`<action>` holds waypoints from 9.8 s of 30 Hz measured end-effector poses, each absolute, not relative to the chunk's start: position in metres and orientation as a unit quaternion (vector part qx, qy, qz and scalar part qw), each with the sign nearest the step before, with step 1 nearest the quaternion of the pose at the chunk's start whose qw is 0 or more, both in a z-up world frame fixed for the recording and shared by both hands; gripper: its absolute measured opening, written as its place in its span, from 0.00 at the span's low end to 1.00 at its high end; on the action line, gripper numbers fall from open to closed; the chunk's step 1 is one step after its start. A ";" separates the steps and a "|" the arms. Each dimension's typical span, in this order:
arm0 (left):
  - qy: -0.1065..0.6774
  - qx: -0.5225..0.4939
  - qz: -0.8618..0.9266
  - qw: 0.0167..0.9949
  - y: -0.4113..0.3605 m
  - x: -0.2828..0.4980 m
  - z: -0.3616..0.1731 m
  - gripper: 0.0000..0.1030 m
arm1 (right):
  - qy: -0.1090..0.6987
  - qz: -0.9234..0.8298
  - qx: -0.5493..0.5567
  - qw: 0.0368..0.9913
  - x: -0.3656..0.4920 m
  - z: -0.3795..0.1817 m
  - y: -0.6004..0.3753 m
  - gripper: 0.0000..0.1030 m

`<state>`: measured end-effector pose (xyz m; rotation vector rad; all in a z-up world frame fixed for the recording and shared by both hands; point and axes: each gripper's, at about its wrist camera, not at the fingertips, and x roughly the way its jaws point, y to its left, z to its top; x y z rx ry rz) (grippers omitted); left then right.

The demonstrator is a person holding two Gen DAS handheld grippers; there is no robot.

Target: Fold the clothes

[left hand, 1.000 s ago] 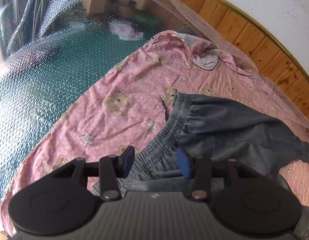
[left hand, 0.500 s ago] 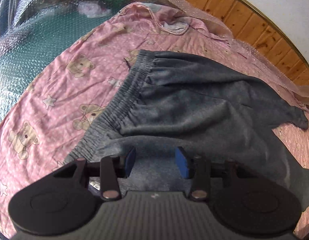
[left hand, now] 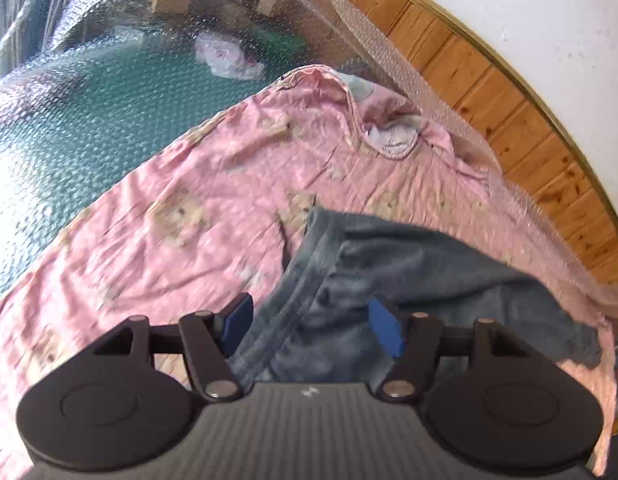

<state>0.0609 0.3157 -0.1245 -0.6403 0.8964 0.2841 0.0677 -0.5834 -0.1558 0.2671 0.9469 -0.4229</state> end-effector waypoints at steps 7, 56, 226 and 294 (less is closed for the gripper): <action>0.454 -0.309 0.124 0.826 0.341 0.161 -0.177 0.65 | 0.453 -0.144 0.119 0.871 0.098 -0.127 -0.487 0.60; 0.403 -0.467 -0.027 0.787 0.380 0.225 -0.207 0.57 | 0.543 0.018 0.079 0.836 0.158 -0.184 -0.260 0.64; 0.563 -0.290 -0.007 0.774 0.380 -0.021 -0.221 0.10 | 0.394 -0.310 0.249 0.829 -0.040 -0.168 -0.604 0.49; 0.411 -0.420 -0.104 0.802 0.373 0.258 -0.230 0.06 | 0.521 -0.078 0.083 0.846 0.095 -0.167 -0.243 0.68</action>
